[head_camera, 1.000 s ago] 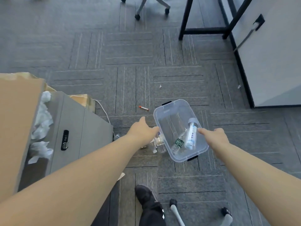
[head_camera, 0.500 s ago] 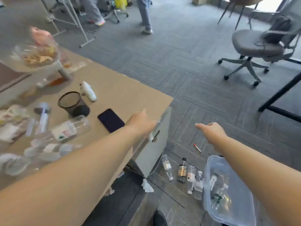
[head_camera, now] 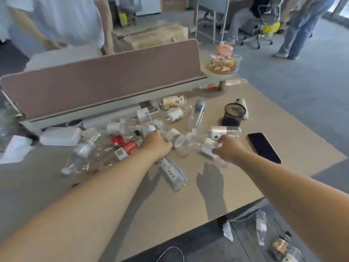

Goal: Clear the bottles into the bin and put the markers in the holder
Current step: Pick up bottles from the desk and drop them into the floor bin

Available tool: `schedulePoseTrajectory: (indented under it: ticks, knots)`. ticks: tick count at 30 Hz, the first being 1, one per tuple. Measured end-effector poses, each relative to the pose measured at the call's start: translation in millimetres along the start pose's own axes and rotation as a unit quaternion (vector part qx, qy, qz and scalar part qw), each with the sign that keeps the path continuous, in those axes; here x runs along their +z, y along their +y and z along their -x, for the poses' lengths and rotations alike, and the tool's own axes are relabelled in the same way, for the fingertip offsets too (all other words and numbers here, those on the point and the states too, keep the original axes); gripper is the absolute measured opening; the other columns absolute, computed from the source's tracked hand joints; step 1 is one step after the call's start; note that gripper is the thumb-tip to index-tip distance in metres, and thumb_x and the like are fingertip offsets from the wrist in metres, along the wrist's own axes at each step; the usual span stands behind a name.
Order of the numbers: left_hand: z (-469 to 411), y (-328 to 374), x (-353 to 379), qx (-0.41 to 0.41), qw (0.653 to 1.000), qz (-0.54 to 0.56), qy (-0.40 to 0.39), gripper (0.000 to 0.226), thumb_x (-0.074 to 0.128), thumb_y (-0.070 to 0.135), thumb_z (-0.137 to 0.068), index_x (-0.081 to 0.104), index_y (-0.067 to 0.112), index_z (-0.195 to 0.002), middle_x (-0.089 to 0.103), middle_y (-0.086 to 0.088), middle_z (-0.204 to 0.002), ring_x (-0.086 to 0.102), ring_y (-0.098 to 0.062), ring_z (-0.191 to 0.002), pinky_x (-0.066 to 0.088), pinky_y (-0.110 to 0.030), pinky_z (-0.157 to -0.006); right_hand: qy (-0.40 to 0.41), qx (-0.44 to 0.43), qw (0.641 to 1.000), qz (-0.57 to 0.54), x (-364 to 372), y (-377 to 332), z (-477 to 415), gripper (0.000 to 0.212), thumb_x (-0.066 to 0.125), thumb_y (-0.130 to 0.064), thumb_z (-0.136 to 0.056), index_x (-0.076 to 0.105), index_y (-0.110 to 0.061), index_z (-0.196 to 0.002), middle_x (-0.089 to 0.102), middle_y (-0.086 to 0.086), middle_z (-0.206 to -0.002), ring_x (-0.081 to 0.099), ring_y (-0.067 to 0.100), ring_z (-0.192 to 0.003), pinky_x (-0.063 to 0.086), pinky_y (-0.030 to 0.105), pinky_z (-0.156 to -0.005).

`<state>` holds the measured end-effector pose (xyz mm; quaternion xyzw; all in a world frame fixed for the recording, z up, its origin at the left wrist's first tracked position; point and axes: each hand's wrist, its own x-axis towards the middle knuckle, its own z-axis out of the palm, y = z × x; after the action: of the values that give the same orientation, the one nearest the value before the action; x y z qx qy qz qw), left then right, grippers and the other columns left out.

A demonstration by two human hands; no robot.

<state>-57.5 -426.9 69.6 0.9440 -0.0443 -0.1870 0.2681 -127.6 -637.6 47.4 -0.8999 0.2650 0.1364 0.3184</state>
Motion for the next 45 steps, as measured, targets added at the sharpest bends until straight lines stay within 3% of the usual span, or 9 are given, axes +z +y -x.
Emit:
schedulePoseTrajectory:
  ticks: [5,10,14,21,27,31,37,41,45]
  knots:
    - [1,-57,6,-0.055,0.998,0.02,0.004,0.052,0.062,0.03,-0.085,0.05,0.013,-0.132,0.06,-0.01,-0.126,0.058,-0.029,-0.113,0.046,-0.031,-0.089,0.041,0.011,0.995,0.095,43,1,-26,0.07,0.071,-0.04,-0.078,0.04,-0.011,-0.135,0.045,0.014,-0.131,0.051,0.034,-0.114,0.05,0.048,-0.092]
    - [3,-75,26,-0.058,0.998,-0.015,0.006,0.041,0.059,0.034,-0.087,0.053,0.016,-0.123,0.06,-0.005,-0.112,0.052,-0.022,-0.09,0.039,-0.028,-0.072,0.019,-0.012,0.975,0.221,54,18,-69,0.085,0.074,-0.045,-0.072,0.033,-0.014,-0.14,0.045,0.013,-0.134,0.048,0.035,-0.122,0.047,0.046,-0.094]
    - [3,-81,33,-0.074,0.996,-0.052,0.0,0.05,0.056,0.041,-0.087,0.048,0.019,-0.132,0.055,-0.006,-0.124,0.055,-0.025,-0.104,0.038,-0.029,-0.076,0.047,0.035,0.983,0.174,80,39,-80,0.069,0.076,-0.041,-0.066,0.04,-0.013,-0.118,0.058,0.009,-0.1,0.062,0.032,-0.094,0.048,0.035,-0.065]
    - [0,-61,36,-0.124,0.992,0.005,-0.025,0.041,0.056,0.033,-0.09,0.054,0.009,-0.122,0.062,-0.01,-0.102,0.051,-0.017,-0.068,0.033,-0.023,-0.047,0.069,0.031,0.991,0.109,73,37,-67,0.066,0.07,-0.039,-0.071,0.037,-0.013,-0.122,0.059,0.009,-0.104,0.062,0.031,-0.093,0.051,0.037,-0.065]
    - [-25,-25,54,-0.231,0.955,0.183,-0.045,0.03,0.056,0.028,-0.088,0.055,0.006,-0.109,0.065,-0.016,-0.112,0.065,-0.031,-0.098,0.054,-0.037,-0.083,0.104,0.0,0.993,0.058,35,25,-29,0.057,0.072,-0.033,-0.07,0.038,-0.015,-0.112,0.059,0.008,-0.101,0.057,0.029,-0.082,0.046,0.033,-0.06]
    - [-34,-25,85,-0.271,0.937,0.213,-0.057,0.046,0.057,0.028,-0.081,0.05,0.009,-0.122,0.063,-0.014,-0.116,0.064,-0.031,-0.096,0.051,-0.036,-0.076,0.143,-0.024,0.984,0.104,2,21,-1,0.06,0.073,-0.032,-0.07,0.04,-0.013,-0.118,0.052,0.006,-0.097,0.053,0.028,-0.08,0.041,0.03,-0.056]
    - [-44,-52,150,-0.34,0.917,0.201,0.056,0.077,0.071,0.045,-0.04,0.059,0.01,-0.107,0.068,-0.009,-0.099,0.068,-0.032,-0.091,0.056,-0.039,-0.08,0.179,0.0,0.977,0.119,-10,33,18,0.06,0.074,-0.033,-0.069,0.041,-0.014,-0.115,0.052,0.004,-0.092,0.052,0.026,-0.076,0.029,0.023,-0.046]
    - [-68,-71,177,-0.364,0.9,0.232,0.056,0.086,0.061,0.043,-0.014,0.055,0.013,-0.094,0.067,-0.009,-0.087,0.068,-0.035,-0.077,0.057,-0.051,-0.066,0.172,0.02,0.981,0.091,-3,48,19,0.052,0.075,-0.033,-0.069,0.038,-0.016,-0.102,0.053,0.004,-0.089,0.053,0.026,-0.073,0.03,0.024,-0.045]
    - [-16,-44,136,-0.349,0.905,0.234,0.057,0.069,0.072,0.044,-0.037,0.051,0.011,-0.094,0.065,-0.007,-0.085,0.068,-0.032,-0.079,0.058,-0.045,-0.074,0.162,0.057,0.985,0.028,-3,65,19,0.053,0.074,-0.034,-0.068,0.038,-0.017,-0.103,0.055,0.003,-0.09,0.058,0.027,-0.074,0.04,0.027,-0.05]
